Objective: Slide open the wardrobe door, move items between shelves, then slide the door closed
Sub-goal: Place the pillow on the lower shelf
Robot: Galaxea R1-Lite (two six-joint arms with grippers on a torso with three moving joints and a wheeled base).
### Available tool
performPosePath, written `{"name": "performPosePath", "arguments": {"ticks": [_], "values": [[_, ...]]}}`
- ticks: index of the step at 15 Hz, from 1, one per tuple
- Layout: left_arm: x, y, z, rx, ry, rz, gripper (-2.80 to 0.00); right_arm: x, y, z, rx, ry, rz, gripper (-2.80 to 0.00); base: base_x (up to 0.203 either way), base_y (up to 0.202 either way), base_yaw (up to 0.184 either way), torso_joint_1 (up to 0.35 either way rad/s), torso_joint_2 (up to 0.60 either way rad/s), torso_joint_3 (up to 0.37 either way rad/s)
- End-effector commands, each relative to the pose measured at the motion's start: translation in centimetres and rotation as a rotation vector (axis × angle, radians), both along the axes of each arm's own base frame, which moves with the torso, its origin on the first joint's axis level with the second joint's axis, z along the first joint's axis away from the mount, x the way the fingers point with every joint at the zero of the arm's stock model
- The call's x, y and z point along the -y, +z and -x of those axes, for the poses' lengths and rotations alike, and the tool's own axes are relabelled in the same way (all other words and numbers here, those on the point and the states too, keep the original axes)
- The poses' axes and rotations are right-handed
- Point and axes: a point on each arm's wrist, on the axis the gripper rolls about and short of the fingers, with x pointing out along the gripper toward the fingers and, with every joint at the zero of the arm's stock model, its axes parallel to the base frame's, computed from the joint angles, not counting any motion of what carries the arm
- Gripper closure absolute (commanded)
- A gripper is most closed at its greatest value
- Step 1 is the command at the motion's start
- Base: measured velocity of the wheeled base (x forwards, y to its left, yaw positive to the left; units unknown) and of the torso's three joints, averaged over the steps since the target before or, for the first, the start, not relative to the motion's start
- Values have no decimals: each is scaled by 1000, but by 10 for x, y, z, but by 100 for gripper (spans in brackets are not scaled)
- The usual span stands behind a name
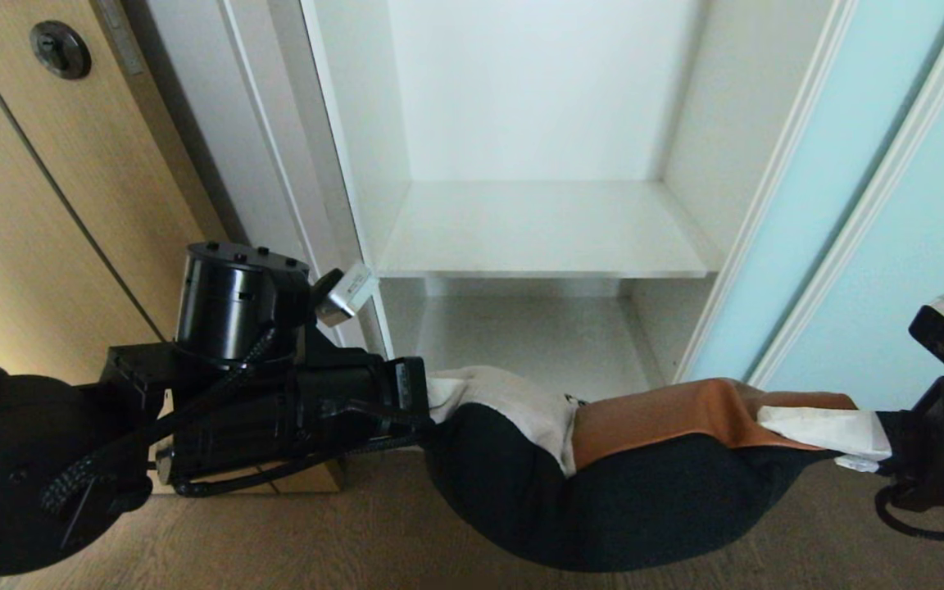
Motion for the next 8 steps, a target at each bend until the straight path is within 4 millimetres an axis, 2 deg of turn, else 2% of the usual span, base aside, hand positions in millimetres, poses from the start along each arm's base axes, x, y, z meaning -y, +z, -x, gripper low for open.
{"name": "performPosePath", "arguments": {"ticks": [1, 4, 8], "values": [[2, -4, -2, -11, -1, -4, 0, 0, 0, 0, -1, 3, -4, 0, 0, 0, 0, 0, 0, 0], [5, -6, -8, -18, 2, -7, 0, 0, -1, -2, -7, 3, -2, 0, 0, 0, 0, 2, 2, -51], [7, -5, -11, -22, 4, 2, 0, -1, -4, -6, -21, 4, 4, 0, 0, 0, 0, 4, 3, -174]]}}
